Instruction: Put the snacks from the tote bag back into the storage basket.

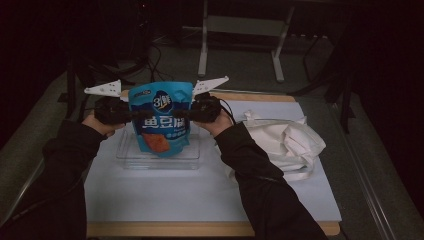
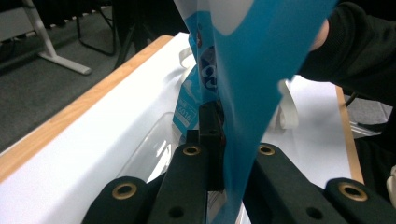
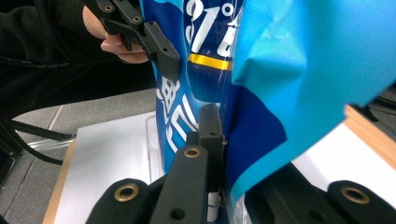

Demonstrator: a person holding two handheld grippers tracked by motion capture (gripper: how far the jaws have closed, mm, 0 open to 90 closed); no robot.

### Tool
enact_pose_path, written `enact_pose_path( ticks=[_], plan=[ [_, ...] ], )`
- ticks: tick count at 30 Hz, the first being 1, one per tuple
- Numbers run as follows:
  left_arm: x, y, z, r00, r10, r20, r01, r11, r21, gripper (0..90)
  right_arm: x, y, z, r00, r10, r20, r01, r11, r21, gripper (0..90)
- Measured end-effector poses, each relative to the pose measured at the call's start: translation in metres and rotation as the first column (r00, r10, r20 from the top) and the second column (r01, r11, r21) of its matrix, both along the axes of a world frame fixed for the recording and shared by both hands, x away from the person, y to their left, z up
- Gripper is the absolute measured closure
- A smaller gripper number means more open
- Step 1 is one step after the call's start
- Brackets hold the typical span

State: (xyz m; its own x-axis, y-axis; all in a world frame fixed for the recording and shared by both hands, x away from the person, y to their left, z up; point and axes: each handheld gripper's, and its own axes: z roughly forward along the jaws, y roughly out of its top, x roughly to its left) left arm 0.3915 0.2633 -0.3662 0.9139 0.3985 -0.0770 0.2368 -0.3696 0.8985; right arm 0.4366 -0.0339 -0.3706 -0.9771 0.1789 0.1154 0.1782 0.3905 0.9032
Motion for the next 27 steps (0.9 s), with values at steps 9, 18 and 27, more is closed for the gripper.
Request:
enact_pose_path(
  ticks=[9, 18, 27],
  plan=[
    [-0.002, 0.004, -0.020, 0.9992, -0.013, -0.037, 0.012, 0.9999, -0.011, 89.3, -0.004, 0.003, -0.019, 0.9993, 0.000, -0.038, 0.000, 1.000, -0.014, 88.6],
    [-0.005, 0.009, -0.037, 0.9993, -0.029, -0.025, 0.029, 0.9992, -0.029, 89.2, -0.009, 0.007, -0.031, 0.9989, -0.009, -0.046, 0.008, 1.000, -0.020, 88.6],
    [-0.006, 0.010, -0.049, 0.9993, -0.037, -0.011, 0.037, 0.9990, -0.027, 89.1, -0.011, 0.008, -0.043, 0.9981, -0.021, -0.058, 0.020, 1.000, -0.016, 88.6]
  ],
)
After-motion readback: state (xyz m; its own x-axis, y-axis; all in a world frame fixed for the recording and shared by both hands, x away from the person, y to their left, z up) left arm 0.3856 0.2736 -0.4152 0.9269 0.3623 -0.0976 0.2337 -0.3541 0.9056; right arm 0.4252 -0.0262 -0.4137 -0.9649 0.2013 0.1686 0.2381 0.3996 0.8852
